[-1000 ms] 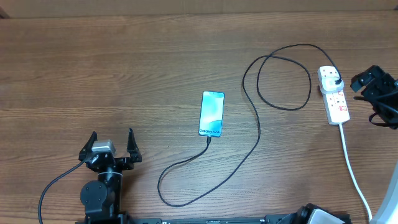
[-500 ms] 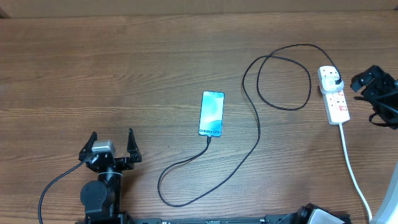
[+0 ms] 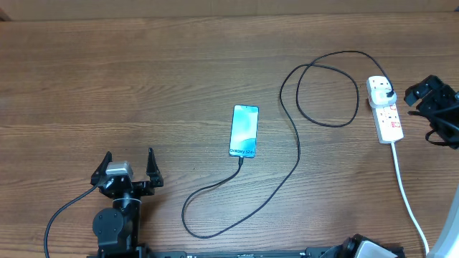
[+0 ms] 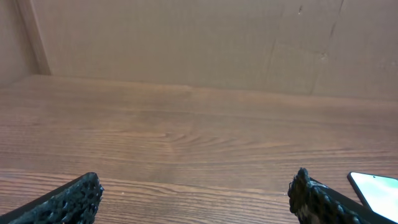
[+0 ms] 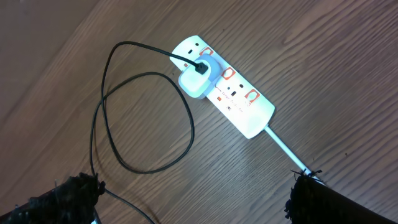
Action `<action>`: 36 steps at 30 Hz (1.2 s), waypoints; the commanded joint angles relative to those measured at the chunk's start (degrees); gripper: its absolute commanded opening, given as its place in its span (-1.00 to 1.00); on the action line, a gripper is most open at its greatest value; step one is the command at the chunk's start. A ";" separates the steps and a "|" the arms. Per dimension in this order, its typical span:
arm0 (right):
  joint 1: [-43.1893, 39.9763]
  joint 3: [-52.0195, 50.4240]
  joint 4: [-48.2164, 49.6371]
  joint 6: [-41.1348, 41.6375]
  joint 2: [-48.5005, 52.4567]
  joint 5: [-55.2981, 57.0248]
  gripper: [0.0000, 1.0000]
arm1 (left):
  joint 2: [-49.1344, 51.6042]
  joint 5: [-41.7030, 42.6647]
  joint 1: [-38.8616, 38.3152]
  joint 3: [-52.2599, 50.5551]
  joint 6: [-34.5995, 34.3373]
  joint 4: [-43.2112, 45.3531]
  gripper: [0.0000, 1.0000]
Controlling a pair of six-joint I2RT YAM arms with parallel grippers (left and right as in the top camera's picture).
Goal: Plug charger to phone and switch on socket
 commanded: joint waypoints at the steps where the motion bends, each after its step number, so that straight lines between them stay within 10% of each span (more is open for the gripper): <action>1: -0.04 1.70 0.15 0.02 -0.48 0.33 0.99 | -0.66 1.03 0.37 -0.22 1.44 -0.07 0.99; 21: 0.07 -1.20 4.17 0.02 -6.40 -0.55 1.00 | -0.66 1.01 0.37 -0.22 1.44 -0.07 0.99; 36: 11.58 -34.12 36.92 0.02 -26.99 -5.75 0.99 | -0.66 1.03 0.37 -0.22 1.44 -0.07 0.99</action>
